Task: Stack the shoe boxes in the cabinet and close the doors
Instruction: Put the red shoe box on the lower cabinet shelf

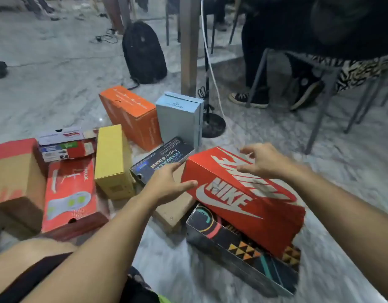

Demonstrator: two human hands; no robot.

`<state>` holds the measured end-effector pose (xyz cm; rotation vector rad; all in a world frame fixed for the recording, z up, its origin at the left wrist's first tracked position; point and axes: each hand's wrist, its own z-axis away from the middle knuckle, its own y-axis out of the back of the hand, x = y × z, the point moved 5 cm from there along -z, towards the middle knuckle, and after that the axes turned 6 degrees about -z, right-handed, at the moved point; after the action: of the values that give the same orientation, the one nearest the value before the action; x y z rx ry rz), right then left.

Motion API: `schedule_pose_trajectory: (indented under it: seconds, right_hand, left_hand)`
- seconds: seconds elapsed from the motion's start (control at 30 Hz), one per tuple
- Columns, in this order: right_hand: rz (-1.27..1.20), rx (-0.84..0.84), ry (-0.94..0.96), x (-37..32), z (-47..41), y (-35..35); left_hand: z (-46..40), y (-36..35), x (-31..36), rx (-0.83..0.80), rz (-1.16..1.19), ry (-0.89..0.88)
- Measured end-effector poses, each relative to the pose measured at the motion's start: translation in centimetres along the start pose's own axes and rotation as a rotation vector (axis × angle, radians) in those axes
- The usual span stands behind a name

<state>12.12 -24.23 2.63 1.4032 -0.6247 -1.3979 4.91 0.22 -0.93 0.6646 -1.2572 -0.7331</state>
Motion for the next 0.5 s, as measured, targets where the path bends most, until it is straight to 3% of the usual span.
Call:
schedule_pose_trajectory:
  seconds: [0.17,0.33,0.5]
  right_hand:
    - [-0.057,0.163,-0.344,7.1,3.3,-0.4]
    - [-0.196,0.210,-0.622,12.1,6.1,-3.0]
    - [-0.653,0.188,-0.890,13.5,8.2,-6.0]
  left_hand:
    - [-2.2,-2.0,1.5,0.004,0.253,0.007]
    - [-4.3,-3.9,0.9,-0.027,0.279,0.057]
    - [-5.0,-4.8,0.9,0.004,0.373,0.183]
